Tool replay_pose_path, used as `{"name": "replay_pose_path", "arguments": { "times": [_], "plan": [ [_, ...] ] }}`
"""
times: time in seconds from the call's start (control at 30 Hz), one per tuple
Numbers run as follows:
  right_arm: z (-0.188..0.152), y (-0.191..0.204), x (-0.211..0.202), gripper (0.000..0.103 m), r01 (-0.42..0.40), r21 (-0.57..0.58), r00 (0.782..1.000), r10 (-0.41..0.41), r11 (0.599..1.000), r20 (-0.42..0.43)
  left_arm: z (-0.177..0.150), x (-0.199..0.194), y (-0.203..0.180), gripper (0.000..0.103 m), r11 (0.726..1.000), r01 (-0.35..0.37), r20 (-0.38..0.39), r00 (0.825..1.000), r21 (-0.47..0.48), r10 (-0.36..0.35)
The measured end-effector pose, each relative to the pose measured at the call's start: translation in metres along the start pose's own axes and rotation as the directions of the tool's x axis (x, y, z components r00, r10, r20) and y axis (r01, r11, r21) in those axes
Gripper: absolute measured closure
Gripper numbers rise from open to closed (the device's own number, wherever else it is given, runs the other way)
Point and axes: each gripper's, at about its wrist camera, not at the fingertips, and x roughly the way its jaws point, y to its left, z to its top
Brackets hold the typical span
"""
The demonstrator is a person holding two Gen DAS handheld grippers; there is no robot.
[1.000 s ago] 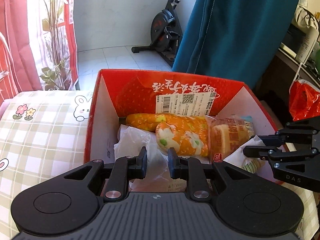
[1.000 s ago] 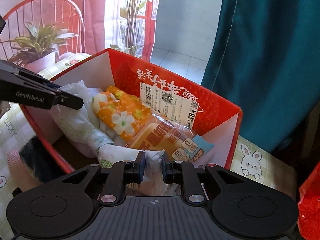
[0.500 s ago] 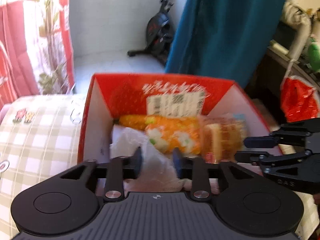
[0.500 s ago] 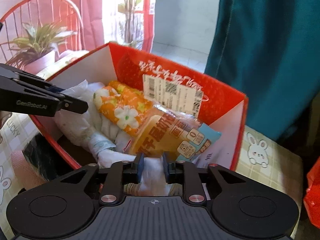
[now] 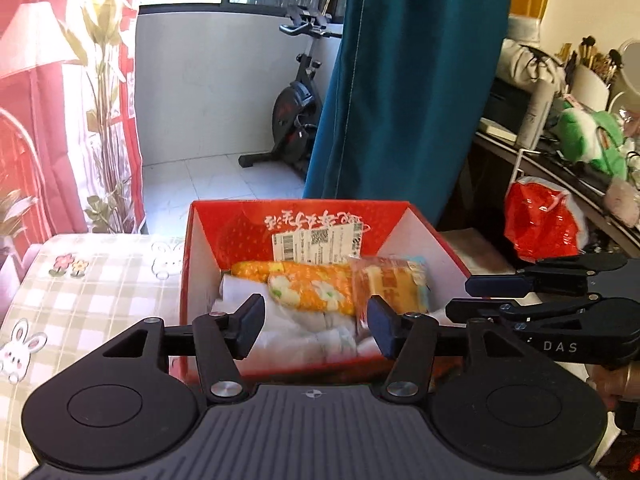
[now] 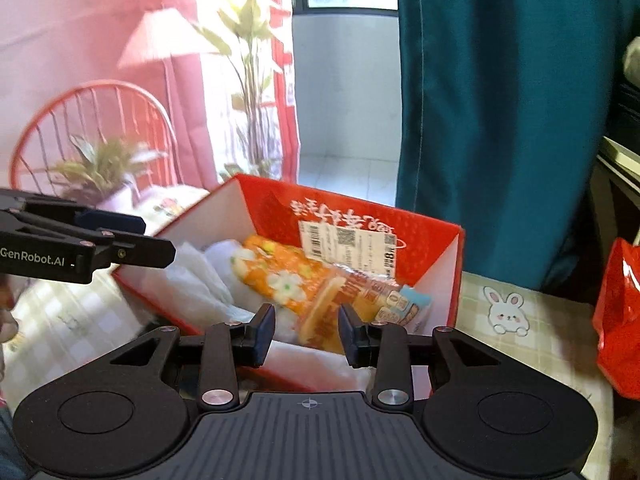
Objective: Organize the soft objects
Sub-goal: 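Move both tools from the box down to the black eye mask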
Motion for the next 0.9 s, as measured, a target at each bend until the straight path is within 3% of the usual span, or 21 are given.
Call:
{"name": "replay_pose_path", "arguments": {
  "times": [0.37, 0.57, 0.77, 0.9],
  "plan": [
    [-0.071, 0.021, -0.04, 0.071, -0.051, 0.039, 0.998, 0.049, 0.998, 0.037, -0.087, -0.028, 0.004, 0.035, 0.997, 0.07, -0.07, 0.995, -0.022, -0.072],
    [-0.134, 0.025, -0.018, 0.07, -0.047, 0.135, 0.995, 0.059, 0.99, -0.085, -0.135, -0.005, 0.008, 0.033, 0.998, 0.037, -0.177, 0.983, -0.052, -0.046],
    [-0.166, 0.03, -0.003, 0.069, 0.006, 0.151, 0.987, 0.018, 0.988, -0.161, -0.156, 0.009, 0.022, 0.033, 0.996, -0.007, -0.208, 0.978, -0.094, -0.013],
    [-0.181, 0.023, -0.004, 0.06, 0.067, 0.158, 0.981, -0.036, 0.985, -0.192, -0.163, 0.015, 0.026, 0.029, 0.994, -0.022, -0.218, 0.976, -0.11, -0.003]
  ]
}}
